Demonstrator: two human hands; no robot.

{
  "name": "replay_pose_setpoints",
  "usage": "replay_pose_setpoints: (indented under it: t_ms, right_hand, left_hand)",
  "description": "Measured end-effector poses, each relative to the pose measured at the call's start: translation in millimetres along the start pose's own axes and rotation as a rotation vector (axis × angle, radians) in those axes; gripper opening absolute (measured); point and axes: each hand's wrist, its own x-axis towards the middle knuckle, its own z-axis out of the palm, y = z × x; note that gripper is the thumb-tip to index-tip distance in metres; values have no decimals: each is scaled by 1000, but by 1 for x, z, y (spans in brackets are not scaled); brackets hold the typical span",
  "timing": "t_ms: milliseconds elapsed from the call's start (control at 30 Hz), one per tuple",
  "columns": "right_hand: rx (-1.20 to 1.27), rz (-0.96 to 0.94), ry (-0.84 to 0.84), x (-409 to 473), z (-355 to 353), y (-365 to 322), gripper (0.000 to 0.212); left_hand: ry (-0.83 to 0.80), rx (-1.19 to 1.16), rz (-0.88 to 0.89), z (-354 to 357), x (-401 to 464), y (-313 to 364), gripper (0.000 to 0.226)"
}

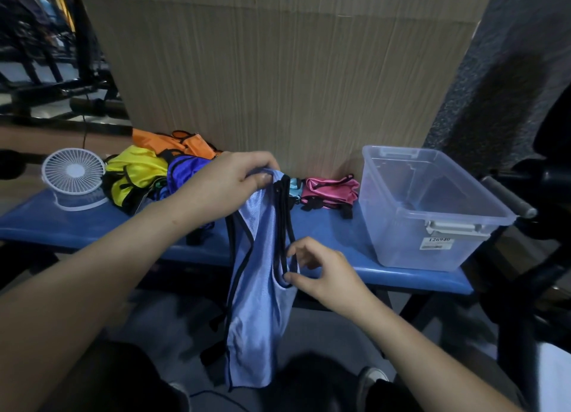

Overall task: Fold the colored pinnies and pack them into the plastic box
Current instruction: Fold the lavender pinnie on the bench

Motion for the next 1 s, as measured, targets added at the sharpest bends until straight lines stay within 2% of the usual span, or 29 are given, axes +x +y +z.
replay_pose_setpoints:
  t_ms: [200, 400, 567, 767, 900, 1000]
  right_hand:
    - [-182, -53, 28, -2, 9, 3, 33]
    - [-263, -79, 110, -4, 15, 4, 35]
    - [-351, -93, 99, -2, 15, 3, 37]
    - [-182, -9, 51, 6, 28, -3, 47]
    - [-147, 18, 66, 10, 39, -6, 41]
    - [-168, -6, 73, 12, 40, -6, 28]
  left_hand:
    - [9, -9, 0, -4, 1, 2, 17]
    - [19, -22, 3, -8, 2, 5, 16]
    - [10, -14, 15, -9, 3, 8, 17]
    - [-11, -40, 30, -5, 5, 11, 17]
    - [-12, -60, 30, -5, 4, 11, 18]
    - [-1, -35, 25, -10, 4, 8, 17]
